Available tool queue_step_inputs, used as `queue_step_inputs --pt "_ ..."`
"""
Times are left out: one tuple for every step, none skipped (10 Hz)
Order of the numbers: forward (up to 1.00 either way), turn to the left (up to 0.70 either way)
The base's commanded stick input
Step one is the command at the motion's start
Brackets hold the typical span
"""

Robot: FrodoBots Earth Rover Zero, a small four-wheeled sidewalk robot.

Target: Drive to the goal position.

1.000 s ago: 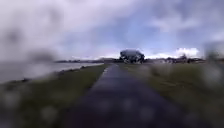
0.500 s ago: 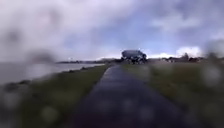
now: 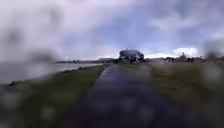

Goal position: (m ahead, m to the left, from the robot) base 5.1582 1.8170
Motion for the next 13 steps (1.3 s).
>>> queue_step_inputs --pt "0.7 0.0" --pt "0.7 0.0" --pt "0.7 0.0" --pt "0.7 0.0" --pt "0.7 0.0" --pt "0.7 0.0" --pt "0.7 0.0" --pt "0.7 0.0" --pt "0.7 -0.05" --pt "0.7 -0.2" --pt "0.7 -0.35" --pt "0.7 -0.35" --pt "0.7 -0.35"
